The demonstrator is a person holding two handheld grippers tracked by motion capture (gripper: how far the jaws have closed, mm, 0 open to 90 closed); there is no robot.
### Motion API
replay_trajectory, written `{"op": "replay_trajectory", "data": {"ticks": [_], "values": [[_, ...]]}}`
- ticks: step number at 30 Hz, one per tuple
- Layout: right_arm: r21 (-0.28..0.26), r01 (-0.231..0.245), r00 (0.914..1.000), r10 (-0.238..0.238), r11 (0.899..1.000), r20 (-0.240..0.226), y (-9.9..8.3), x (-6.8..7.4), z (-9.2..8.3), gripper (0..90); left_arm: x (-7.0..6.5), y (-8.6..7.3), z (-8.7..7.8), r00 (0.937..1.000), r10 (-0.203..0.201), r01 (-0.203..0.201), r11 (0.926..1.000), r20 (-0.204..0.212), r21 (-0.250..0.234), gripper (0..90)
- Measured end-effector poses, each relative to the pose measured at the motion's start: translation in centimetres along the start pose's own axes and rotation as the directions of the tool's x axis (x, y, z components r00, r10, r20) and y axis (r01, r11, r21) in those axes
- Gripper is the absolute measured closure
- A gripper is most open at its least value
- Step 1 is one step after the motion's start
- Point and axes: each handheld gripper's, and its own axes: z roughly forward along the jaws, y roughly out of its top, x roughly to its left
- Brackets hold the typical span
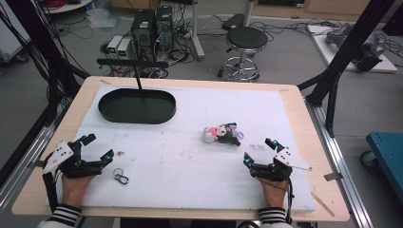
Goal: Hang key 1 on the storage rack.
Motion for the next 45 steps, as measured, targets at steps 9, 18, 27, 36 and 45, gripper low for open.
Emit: {"op": "replay_trajectory", "data": {"ticks": [9,18,27,36,45], "values": [[-0.044,-0.036,0.9994,0.036,0.998,-0.004,0.9,-0.3,-0.7,1.5,-0.1,0.0,0.0,1.0000,-0.001,0.001,1.0000,0.002,-0.002,1.9],[0.014,-0.029,0.9966,0.030,0.999,-0.077,3.0,-0.6,-0.7,1.5,0.0,0.0,0.0,1.0000,0.000,0.000,1.0000,0.002,-0.001,1.9],[0.083,0.019,0.9883,-0.006,0.996,-0.152,5.9,-1.3,-0.1,1.5,0.0,0.0,0.0,1.0000,-0.005,0.005,1.0000,0.007,-0.004,1.9],[0.155,0.084,0.9593,-0.038,0.984,-0.280,9.3,-2.0,1.3,1.5,0.0,0.0,0.0,0.9999,-0.004,0.004,1.0000,0.011,-0.005,1.9],[0.255,0.225,0.9145,-0.114,0.940,-0.388,11.5,-2.4,4.0,1.6,0.1,0.0,0.0,0.9999,-0.003,0.003,1.0000,0.016,-0.005,1.9]]}}
